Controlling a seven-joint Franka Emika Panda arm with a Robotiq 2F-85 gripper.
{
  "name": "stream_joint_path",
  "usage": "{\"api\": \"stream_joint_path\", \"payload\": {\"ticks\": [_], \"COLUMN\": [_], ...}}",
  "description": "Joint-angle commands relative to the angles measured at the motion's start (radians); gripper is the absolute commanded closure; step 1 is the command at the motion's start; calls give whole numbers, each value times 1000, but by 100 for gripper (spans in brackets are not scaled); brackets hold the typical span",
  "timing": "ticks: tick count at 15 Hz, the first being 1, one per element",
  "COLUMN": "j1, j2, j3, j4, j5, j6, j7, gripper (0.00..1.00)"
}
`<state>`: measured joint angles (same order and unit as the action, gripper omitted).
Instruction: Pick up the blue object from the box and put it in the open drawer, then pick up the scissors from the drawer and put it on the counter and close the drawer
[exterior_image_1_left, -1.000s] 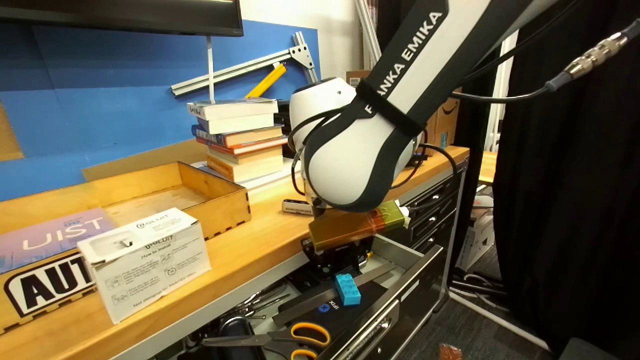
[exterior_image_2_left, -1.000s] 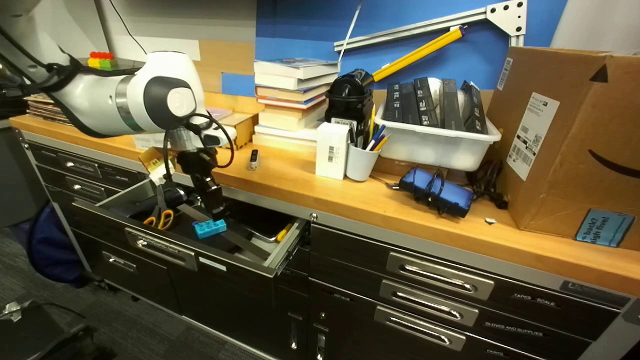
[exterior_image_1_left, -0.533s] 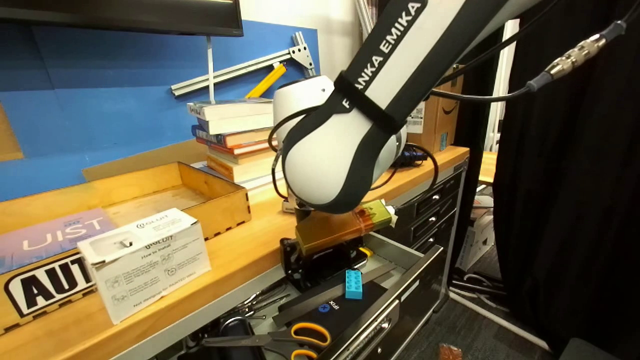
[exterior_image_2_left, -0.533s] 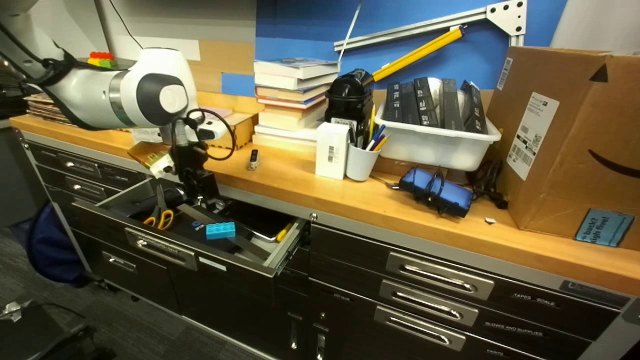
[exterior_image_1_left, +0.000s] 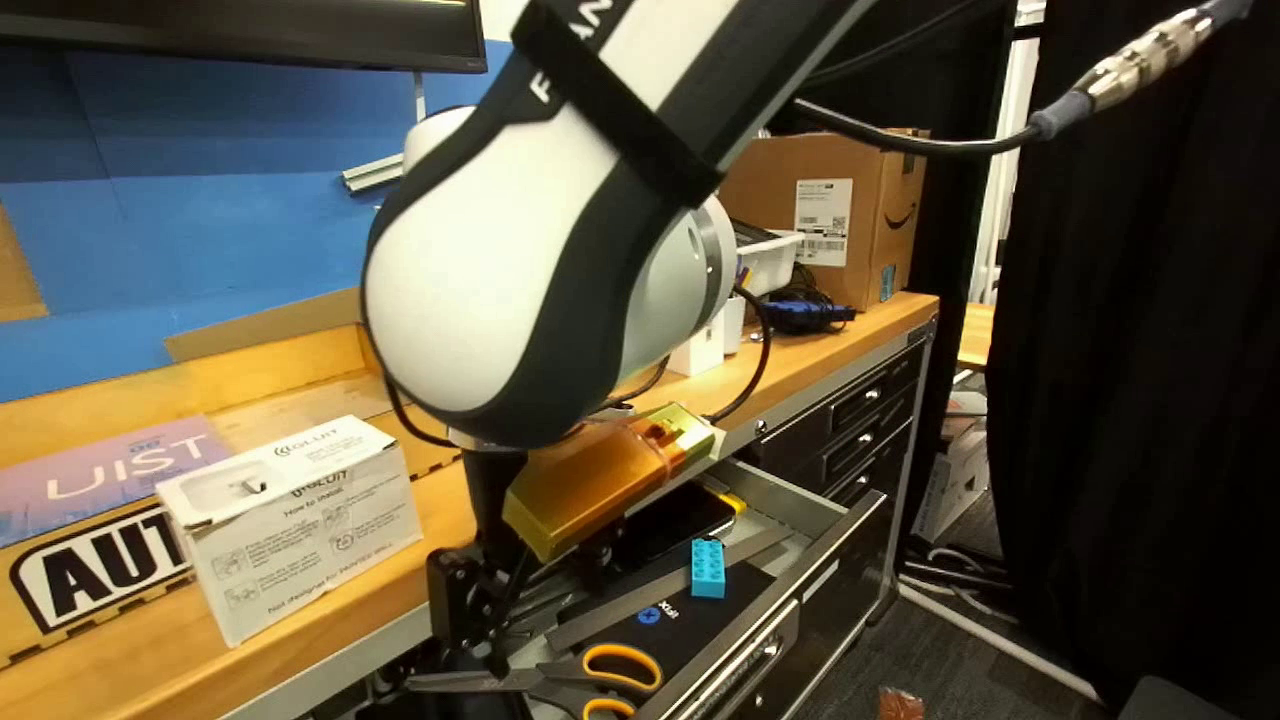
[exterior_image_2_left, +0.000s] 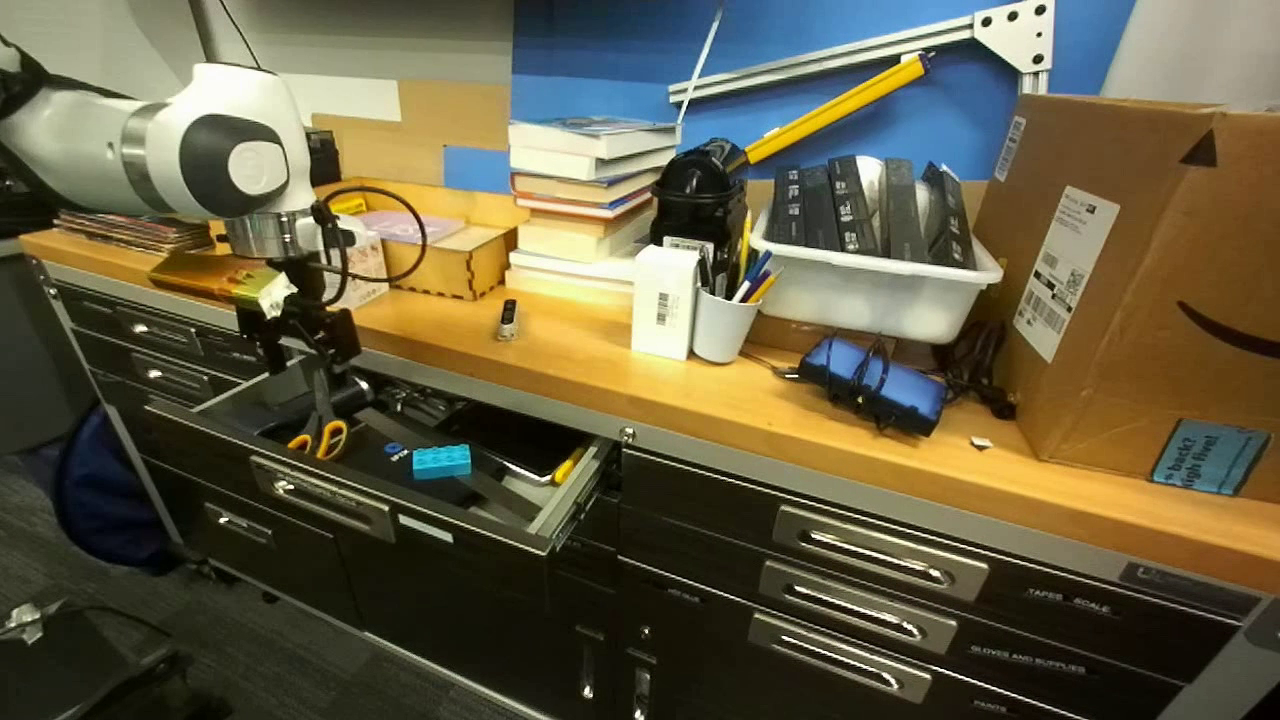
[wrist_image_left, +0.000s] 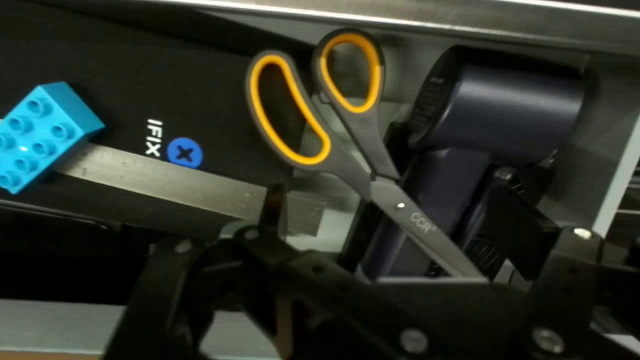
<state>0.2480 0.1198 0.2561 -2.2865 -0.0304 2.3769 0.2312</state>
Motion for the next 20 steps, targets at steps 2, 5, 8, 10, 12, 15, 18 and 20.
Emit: {"api": "stream_joint_path", "payload": {"ticks": [2, 5, 8, 10, 12, 15, 18, 20], "j1": [0, -3, 9, 14, 18, 16, 2, -7], "j2": [41, 111, 168, 194, 210, 225, 230, 242], "j3": [16, -3, -27, -36, -39, -33, -15, -6], "j4": [48, 92, 137, 162, 179, 199, 211, 223], "j5": [42, -36, -139, -183, -198, -188, -153, -132], "j6": [-94, -189, -228, -223, -214, -221, -250, -292], "j7": [-257, -345, -328, -307, -297, -314, -382, -447], "gripper": [0, 0, 0, 0, 0, 25, 49, 65]}}
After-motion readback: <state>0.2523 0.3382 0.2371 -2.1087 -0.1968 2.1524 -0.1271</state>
